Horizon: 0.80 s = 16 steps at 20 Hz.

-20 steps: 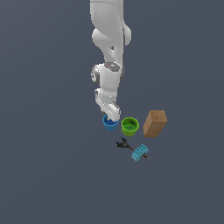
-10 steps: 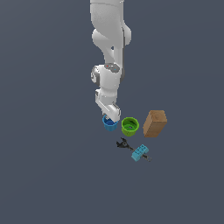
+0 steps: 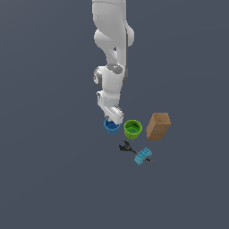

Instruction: Pick up a designated object from a clutter of objects.

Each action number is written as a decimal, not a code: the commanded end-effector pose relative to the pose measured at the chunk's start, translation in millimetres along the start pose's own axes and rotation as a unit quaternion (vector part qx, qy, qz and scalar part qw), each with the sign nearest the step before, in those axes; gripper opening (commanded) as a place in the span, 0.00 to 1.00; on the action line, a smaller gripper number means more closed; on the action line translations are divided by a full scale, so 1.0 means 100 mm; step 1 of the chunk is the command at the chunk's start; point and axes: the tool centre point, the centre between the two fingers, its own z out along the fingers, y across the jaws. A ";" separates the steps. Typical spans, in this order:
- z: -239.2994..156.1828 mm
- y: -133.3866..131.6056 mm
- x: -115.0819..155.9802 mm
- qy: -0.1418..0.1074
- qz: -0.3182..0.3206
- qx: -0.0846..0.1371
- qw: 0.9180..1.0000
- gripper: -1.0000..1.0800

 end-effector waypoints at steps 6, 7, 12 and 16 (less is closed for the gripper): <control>-0.21 -0.11 0.12 0.001 0.001 0.001 1.000 0.00; -0.25 -0.13 0.14 0.001 0.001 0.001 1.000 0.00; -0.52 -0.27 0.28 0.000 0.000 0.001 1.000 0.00; -0.79 -0.42 0.42 -0.002 0.000 0.002 1.000 0.00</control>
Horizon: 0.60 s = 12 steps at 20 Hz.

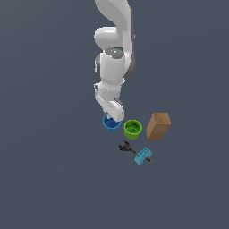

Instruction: Pick up a designated object from a clutter of objects.

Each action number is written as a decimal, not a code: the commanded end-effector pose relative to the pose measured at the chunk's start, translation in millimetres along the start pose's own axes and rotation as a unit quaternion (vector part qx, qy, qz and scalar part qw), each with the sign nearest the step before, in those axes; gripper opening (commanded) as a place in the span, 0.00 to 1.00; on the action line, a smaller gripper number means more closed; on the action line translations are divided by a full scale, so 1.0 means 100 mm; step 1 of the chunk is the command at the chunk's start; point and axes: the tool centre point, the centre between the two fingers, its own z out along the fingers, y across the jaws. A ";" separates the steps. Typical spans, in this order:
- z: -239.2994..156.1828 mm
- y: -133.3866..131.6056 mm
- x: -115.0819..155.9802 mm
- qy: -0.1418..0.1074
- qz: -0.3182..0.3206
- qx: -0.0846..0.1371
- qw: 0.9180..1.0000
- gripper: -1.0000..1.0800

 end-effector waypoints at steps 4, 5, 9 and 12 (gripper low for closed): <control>-0.41 -0.22 0.21 -0.001 0.000 0.002 1.000 0.00; -0.49 -0.26 0.25 -0.001 0.000 0.002 1.000 0.00; -0.79 -0.43 0.41 -0.002 0.000 0.002 1.000 0.00; -1.03 -0.56 0.54 -0.002 0.000 0.002 1.000 0.00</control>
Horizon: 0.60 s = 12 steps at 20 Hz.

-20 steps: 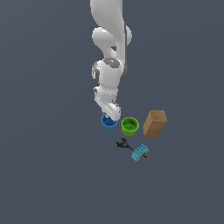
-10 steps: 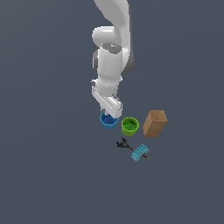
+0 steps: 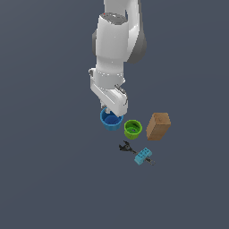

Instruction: Pick up a designated object from a clutter of objects.

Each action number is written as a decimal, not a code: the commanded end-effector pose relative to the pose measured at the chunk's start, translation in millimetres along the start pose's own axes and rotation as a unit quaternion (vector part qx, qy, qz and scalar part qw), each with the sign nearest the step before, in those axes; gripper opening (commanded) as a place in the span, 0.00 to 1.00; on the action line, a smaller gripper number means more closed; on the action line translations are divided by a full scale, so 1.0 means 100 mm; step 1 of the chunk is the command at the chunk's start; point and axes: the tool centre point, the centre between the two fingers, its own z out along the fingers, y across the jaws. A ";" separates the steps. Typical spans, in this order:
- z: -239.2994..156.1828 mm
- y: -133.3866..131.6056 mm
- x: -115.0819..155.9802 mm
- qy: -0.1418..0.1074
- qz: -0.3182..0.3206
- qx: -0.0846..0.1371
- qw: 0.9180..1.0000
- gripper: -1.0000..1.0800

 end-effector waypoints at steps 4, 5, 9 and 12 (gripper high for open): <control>-0.45 -0.25 0.24 0.000 0.000 0.001 1.000 0.00; -0.52 -0.29 0.28 0.000 0.000 0.001 1.000 0.00; -0.80 -0.45 0.43 0.001 0.000 0.001 1.000 0.00; -0.99 -0.57 0.54 0.001 0.000 0.001 1.000 0.00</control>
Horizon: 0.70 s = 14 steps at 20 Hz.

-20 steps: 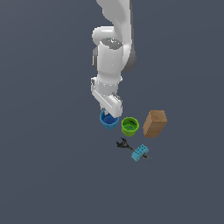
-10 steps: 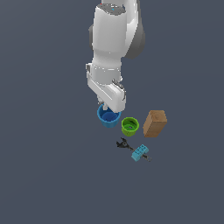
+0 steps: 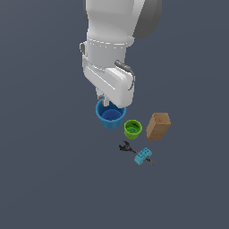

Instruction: Pick up a designated object from a clutter of objects.

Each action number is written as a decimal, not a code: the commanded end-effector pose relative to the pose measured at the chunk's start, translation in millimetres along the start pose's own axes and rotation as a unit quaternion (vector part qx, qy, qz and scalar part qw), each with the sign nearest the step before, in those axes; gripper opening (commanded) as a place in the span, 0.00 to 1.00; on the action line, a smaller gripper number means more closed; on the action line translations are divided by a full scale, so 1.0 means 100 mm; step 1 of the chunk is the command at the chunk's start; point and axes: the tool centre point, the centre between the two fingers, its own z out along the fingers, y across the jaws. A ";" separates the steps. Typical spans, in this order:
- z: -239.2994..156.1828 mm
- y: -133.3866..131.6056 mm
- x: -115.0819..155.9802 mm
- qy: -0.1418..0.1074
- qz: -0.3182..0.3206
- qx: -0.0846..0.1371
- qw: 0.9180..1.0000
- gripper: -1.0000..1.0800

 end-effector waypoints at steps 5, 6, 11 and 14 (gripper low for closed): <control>-0.40 -0.24 0.23 0.001 0.000 0.001 1.000 0.00; -0.45 -0.27 0.26 0.002 0.000 0.000 1.000 0.00; -0.68 -0.41 0.39 0.002 0.000 0.000 1.000 0.00; -0.77 -0.47 0.45 0.003 0.000 0.000 1.000 0.00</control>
